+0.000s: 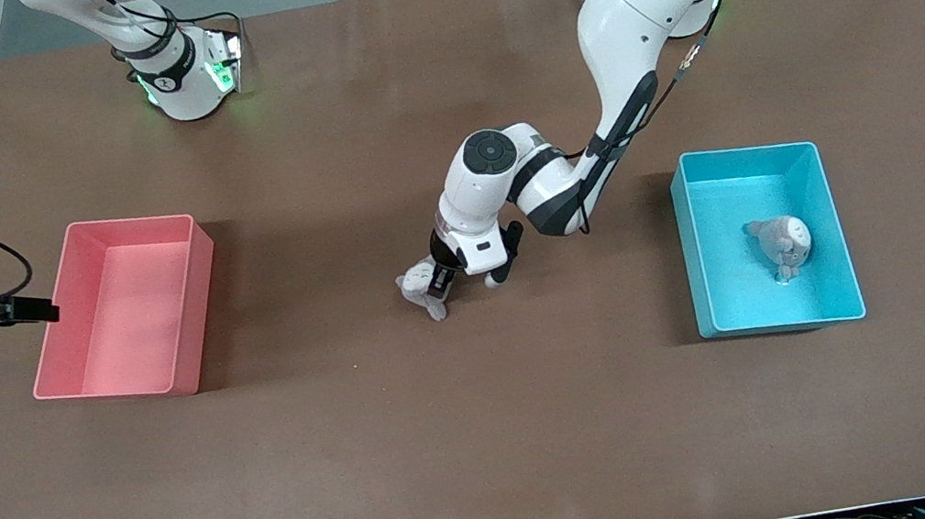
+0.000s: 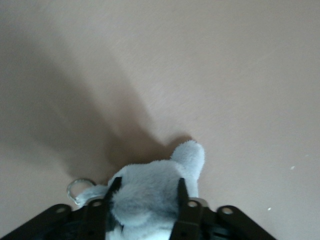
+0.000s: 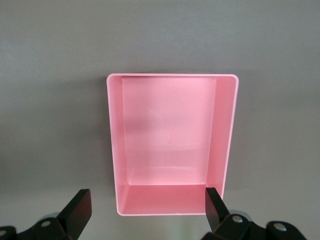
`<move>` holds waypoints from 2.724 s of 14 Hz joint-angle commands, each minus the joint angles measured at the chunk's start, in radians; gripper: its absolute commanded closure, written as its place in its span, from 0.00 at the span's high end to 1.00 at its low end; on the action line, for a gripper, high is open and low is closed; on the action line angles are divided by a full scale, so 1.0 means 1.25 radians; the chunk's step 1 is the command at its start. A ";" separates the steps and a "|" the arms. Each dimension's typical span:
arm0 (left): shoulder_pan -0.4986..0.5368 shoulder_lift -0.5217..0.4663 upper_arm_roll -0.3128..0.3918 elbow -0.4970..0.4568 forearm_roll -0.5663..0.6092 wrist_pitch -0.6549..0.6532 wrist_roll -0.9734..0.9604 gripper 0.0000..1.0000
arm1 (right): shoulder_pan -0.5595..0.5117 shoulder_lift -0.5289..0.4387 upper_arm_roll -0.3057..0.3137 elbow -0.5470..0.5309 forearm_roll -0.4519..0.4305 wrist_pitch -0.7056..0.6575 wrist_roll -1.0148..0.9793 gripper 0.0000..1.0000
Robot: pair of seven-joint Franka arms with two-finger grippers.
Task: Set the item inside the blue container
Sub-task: 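Carry the second plush with the left gripper over the blue box, then lower the plush into the blue box and open the left gripper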
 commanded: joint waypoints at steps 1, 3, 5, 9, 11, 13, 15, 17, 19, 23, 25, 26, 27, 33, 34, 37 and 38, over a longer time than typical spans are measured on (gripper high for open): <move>0.032 -0.027 0.002 0.000 0.020 -0.005 0.038 0.00 | -0.029 -0.010 0.020 0.053 -0.014 -0.038 0.004 1.00; 0.056 -0.080 0.001 -0.002 0.030 -0.072 0.115 0.00 | -0.032 -0.005 0.020 0.091 -0.012 -0.082 0.004 1.00; 0.109 -0.140 -0.008 -0.009 0.028 -0.120 0.213 0.00 | -0.031 -0.005 0.020 0.093 -0.012 -0.080 0.006 1.00; 0.225 -0.231 -0.051 -0.032 0.017 -0.312 0.509 0.00 | -0.027 -0.007 0.020 0.092 0.007 -0.108 0.010 1.00; 0.314 -0.249 -0.108 -0.032 0.016 -0.435 0.661 0.00 | -0.026 -0.007 0.021 0.087 0.007 -0.126 0.009 1.00; 0.408 -0.270 -0.165 -0.032 0.016 -0.545 0.803 0.00 | -0.023 -0.011 0.021 0.082 0.007 -0.128 0.010 1.00; 0.487 -0.280 -0.200 -0.033 0.016 -0.630 0.935 0.00 | -0.016 -0.035 0.019 0.053 0.007 -0.128 0.010 1.00; 0.542 -0.288 -0.207 -0.033 0.016 -0.684 1.038 0.00 | -0.009 -0.076 0.020 0.016 0.007 -0.114 0.009 1.00; 0.603 -0.292 -0.207 -0.045 0.019 -0.703 1.141 0.01 | -0.007 -0.111 0.020 -0.027 0.007 -0.092 0.009 1.00; 0.673 -0.281 -0.206 -0.088 0.021 -0.697 1.158 0.38 | -0.009 -0.127 0.020 -0.037 0.005 -0.080 0.009 1.00; 0.697 -0.284 -0.207 -0.087 0.021 -0.702 1.164 0.76 | -0.011 -0.146 0.020 -0.039 0.007 -0.082 0.009 1.00; 0.703 -0.289 -0.207 -0.084 0.019 -0.704 1.165 0.99 | -0.010 -0.158 0.020 -0.043 0.007 -0.085 0.009 1.00; 0.703 -0.294 -0.208 -0.077 0.017 -0.709 1.164 1.00 | -0.010 -0.170 0.020 -0.048 0.007 -0.087 0.009 1.00; 0.703 -0.381 -0.251 0.075 0.015 -0.836 1.187 1.00 | -0.012 -0.188 0.021 -0.029 0.007 -0.148 0.017 1.00; 0.702 -0.394 -0.253 0.095 0.015 -0.867 1.198 1.00 | -0.012 -0.192 0.021 -0.029 0.009 -0.151 0.017 1.00; 0.710 -0.460 -0.250 0.128 -0.060 -0.913 1.237 1.00 | -0.007 -0.232 0.025 -0.049 0.009 -0.147 0.015 1.00; 0.723 -0.486 -0.251 0.127 -0.078 -0.922 1.262 1.00 | -0.006 -0.244 0.026 -0.065 0.009 -0.143 0.014 1.00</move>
